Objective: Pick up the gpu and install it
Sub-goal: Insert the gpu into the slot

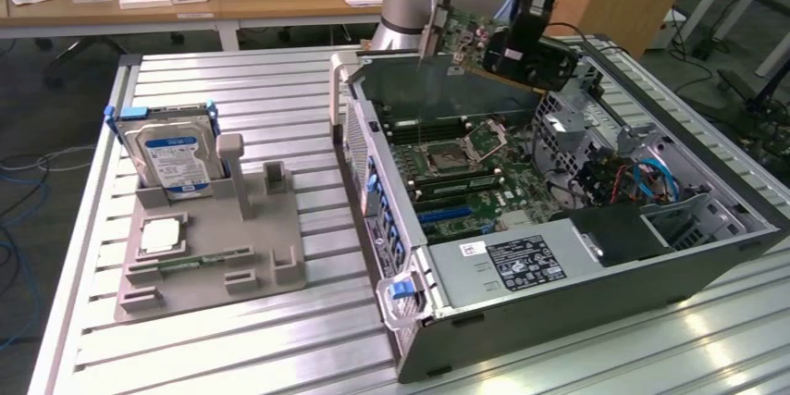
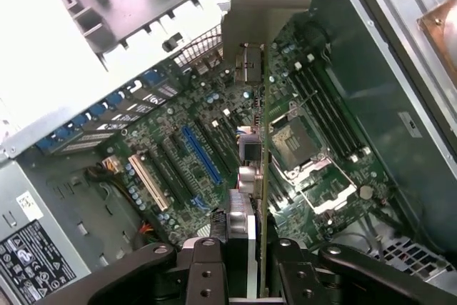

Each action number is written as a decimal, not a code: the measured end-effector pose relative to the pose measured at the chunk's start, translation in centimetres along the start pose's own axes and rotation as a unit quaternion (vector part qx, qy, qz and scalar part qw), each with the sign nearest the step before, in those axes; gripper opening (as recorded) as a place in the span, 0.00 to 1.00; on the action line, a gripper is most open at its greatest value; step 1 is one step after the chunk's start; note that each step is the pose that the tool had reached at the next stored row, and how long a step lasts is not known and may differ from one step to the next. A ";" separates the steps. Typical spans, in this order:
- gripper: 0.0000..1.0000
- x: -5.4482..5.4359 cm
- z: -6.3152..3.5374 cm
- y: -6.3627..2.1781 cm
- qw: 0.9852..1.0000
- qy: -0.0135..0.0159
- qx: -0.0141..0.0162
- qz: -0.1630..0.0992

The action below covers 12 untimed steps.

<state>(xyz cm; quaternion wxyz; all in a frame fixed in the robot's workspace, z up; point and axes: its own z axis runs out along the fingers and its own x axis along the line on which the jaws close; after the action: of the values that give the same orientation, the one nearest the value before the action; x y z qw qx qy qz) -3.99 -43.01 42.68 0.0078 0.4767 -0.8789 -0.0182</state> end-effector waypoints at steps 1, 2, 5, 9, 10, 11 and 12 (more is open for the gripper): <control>0.28 0.0 0.01 0.00 1.000 0.000 0.000 -0.007; 0.28 0.0 0.01 0.00 1.000 0.000 0.000 -0.013; 0.28 0.0 0.01 0.00 0.999 0.001 0.000 -0.033; 0.28 0.0 0.01 -0.02 0.999 0.001 0.001 -0.053; 0.28 0.0 0.02 -0.03 0.998 0.001 0.001 -0.056; 0.28 0.0 0.02 -0.04 0.998 0.001 0.002 -0.059; 0.28 0.1 0.01 -0.04 0.998 0.001 0.002 -0.062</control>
<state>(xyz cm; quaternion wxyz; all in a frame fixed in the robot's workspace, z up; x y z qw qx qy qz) -3.98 -43.08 42.67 0.0063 0.5300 -0.8478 -0.0161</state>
